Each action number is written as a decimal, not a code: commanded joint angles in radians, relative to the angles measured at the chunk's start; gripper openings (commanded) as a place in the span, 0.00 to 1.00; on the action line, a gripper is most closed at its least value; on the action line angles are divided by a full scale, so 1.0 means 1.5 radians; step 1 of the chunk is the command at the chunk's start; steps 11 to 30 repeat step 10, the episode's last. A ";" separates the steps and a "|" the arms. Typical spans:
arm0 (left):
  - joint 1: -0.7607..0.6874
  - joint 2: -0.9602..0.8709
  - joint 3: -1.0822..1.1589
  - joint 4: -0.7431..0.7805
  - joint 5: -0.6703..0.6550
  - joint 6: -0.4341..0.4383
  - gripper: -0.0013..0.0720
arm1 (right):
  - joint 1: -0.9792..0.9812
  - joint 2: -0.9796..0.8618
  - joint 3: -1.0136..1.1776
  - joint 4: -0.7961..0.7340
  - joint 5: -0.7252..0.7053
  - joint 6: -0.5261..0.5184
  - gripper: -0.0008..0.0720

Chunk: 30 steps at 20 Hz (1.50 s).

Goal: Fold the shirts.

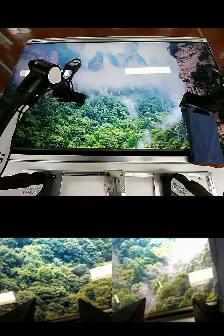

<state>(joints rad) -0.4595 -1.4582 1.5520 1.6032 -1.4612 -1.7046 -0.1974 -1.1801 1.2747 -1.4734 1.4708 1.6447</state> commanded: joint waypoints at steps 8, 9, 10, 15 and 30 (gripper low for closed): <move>-0.001 -0.003 0.001 0.030 0.028 0.013 0.83 | 0.005 -0.002 0.001 0.000 0.005 0.000 0.96; -0.001 -0.003 0.001 0.031 0.037 0.013 0.83 | 0.005 -0.002 0.001 0.000 0.005 0.000 0.96; -0.001 -0.003 0.001 0.031 0.043 0.013 0.83 | 0.005 -0.002 0.001 0.000 0.005 0.000 0.96; -0.001 -0.003 0.001 0.031 0.043 0.013 0.83 | 0.005 -0.002 0.001 0.000 0.005 0.000 0.96; -0.001 -0.003 0.001 0.031 0.043 0.013 0.83 | 0.005 -0.002 0.001 0.000 0.005 0.000 0.96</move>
